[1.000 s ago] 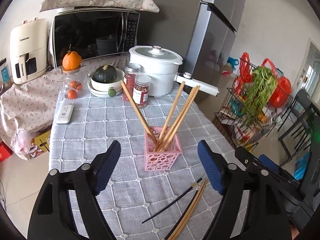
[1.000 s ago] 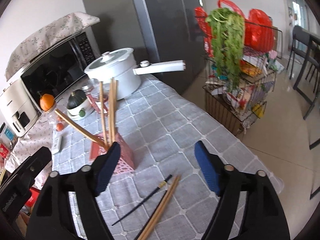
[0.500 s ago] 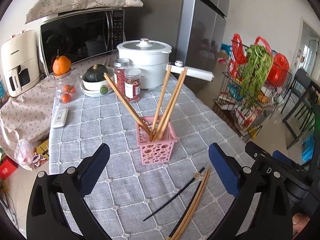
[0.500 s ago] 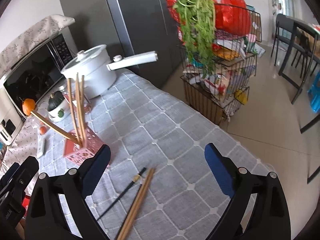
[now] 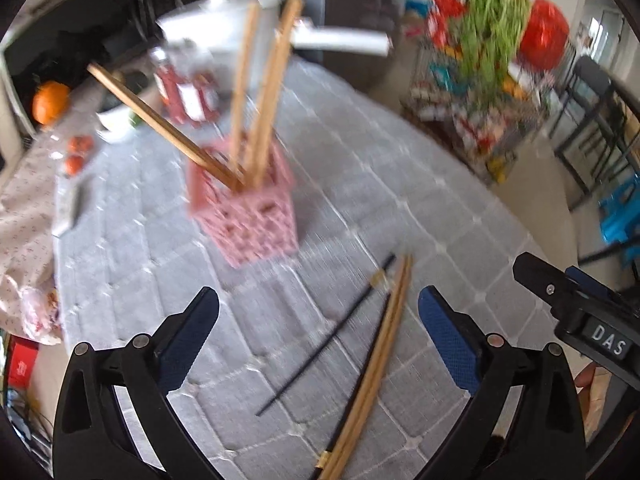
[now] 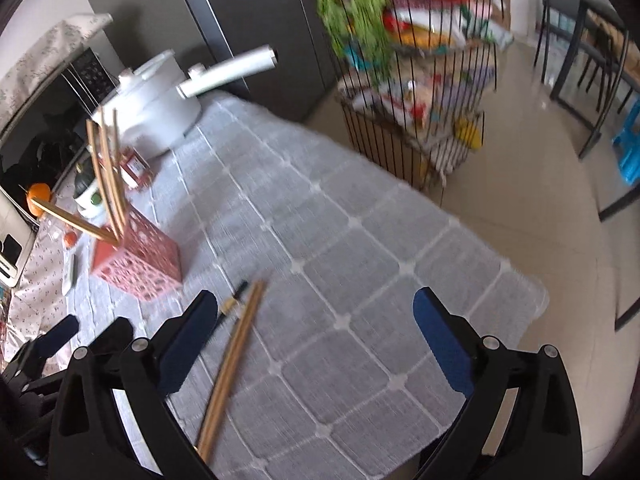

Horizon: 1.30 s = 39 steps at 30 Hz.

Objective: Organize utensils
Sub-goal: 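Move both grippers back over the remaining chopsticks on the cloth, then grasp the black chopstick with the left gripper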

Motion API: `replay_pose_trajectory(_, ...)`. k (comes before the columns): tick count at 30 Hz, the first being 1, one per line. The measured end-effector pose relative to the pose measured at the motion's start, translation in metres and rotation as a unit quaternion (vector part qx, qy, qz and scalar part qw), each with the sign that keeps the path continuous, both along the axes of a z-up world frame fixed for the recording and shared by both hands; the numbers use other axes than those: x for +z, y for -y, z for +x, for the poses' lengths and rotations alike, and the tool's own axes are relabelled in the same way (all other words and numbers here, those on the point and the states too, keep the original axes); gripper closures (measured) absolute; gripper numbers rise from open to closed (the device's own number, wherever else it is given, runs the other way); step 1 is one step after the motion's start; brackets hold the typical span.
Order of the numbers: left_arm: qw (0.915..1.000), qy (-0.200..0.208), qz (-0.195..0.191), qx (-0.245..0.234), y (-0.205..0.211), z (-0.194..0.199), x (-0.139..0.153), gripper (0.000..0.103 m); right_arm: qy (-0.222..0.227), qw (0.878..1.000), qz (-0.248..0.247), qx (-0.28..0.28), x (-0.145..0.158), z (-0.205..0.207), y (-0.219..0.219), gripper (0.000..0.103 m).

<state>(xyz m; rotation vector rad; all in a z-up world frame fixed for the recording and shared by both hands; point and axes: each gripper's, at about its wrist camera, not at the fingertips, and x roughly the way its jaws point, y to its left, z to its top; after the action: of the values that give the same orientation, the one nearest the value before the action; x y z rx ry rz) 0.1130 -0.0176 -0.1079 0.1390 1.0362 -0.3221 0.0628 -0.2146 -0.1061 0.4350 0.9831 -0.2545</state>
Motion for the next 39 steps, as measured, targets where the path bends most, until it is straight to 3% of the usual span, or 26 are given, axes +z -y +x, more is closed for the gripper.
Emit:
replay_pose_trajectory(3,0.9987,-0.044,-0.008,-0.024,0.012,0.008,-0.016,0.007,-0.024,0.999,0.022,-0.006,-0.011,0.000,0.011,0.007)
replay_pose_trajectory(6,0.9961,-0.074,-0.025,-0.040,0.025,0.016,-0.027,0.009,-0.042,0.996,0.079,-0.015,-0.021,-0.002,0.024,0.007)
replay_pose_trajectory(8,0.9939,-0.095,-0.036,-0.043,0.028,0.023,-0.033,0.027,-0.057,0.988,0.139,-0.027,-0.028,-0.004,0.036,0.007)
replay_pose_trajectory(11,0.9878,-0.142,-0.042,-0.047,0.034,0.036,-0.047,0.041,-0.074,0.975,0.206,-0.046,-0.040,-0.008,0.051,0.007)
replay_pose_trajectory(15,0.9861,-0.157,-0.014,-0.051,0.050,0.051,-0.055,0.050,-0.088,0.969,0.225,-0.054,-0.046,-0.011,0.061,0.007)
replay_pose_trajectory(17,0.9854,-0.161,0.003,-0.057,0.058,0.057,-0.060,0.061,-0.092,0.966,0.235,-0.051,-0.048,-0.011,0.064,0.007)
replay_pose_trajectory(21,0.9823,-0.171,0.046,-0.060,0.074,0.067,-0.076,0.074,-0.089,0.952,0.285,-0.069,-0.055,-0.014,0.074,0.007)
replay_pose_trajectory(23,0.9814,-0.169,0.068,-0.059,0.077,0.068,-0.086,0.083,-0.083,0.950,0.293,-0.072,-0.055,-0.013,0.077,0.007)
replay_pose_trajectory(27,0.9842,-0.160,0.051,-0.055,0.071,0.066,-0.085,0.089,-0.091,0.958,0.267,-0.054,-0.053,-0.006,0.066,0.007)
replay_pose_trajectory(28,0.9850,-0.156,0.055,-0.050,0.066,0.064,-0.085,0.094,-0.094,0.959,0.262,-0.048,-0.054,-0.004,0.063,0.007)
replay_pose_trajectory(34,0.9912,-0.131,0.013,-0.012,0.013,0.042,-0.073,0.097,-0.113,0.965,0.237,0.011,-0.063,0.023,0.020,0.011)
replay_pose_trajectory(37,0.9934,-0.114,-0.008,-0.002,-0.014,0.027,-0.056,0.097,-0.116,0.968,0.223,0.019,-0.069,0.037,0.006,0.027)
replay_pose_trajectory(39,0.9940,-0.107,-0.021,0.005,-0.029,0.016,-0.048,0.097,-0.124,0.967,0.221,0.022,-0.077,0.048,-0.002,0.043)
